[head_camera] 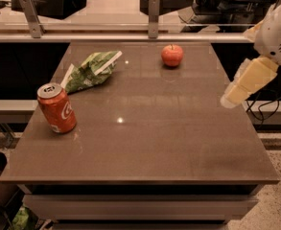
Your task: Move apple near coke can
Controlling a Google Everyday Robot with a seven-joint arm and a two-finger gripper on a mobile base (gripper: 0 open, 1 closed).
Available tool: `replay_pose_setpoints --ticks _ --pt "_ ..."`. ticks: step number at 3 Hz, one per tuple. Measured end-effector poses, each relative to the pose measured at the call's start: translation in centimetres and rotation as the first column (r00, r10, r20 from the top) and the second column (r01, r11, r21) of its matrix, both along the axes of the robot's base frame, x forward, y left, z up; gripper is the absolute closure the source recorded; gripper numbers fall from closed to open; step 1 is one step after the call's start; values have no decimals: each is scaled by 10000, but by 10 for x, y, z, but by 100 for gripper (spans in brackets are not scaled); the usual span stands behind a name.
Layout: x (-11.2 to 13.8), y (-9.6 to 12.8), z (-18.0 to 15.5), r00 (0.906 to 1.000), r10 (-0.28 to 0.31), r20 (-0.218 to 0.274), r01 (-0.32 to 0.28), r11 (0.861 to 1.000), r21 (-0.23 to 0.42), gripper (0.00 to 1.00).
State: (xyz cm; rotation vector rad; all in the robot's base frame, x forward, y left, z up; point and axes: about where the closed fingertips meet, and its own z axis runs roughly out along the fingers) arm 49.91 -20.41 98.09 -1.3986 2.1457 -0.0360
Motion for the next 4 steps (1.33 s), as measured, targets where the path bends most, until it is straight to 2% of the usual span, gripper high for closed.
replay_pose_setpoints --ticks 1,2,3,4 --pt "12 13 -24 9972 -702 243 659 9868 1480 0" --pt "22 28 -61 9864 -1563 500 1353 9470 2914 0" --pt "49 28 -69 9669 -2259 1183 1728 9217 3473 0" --pt "59 26 -58 9543 -2482 1663 1753 9160 3610 0"
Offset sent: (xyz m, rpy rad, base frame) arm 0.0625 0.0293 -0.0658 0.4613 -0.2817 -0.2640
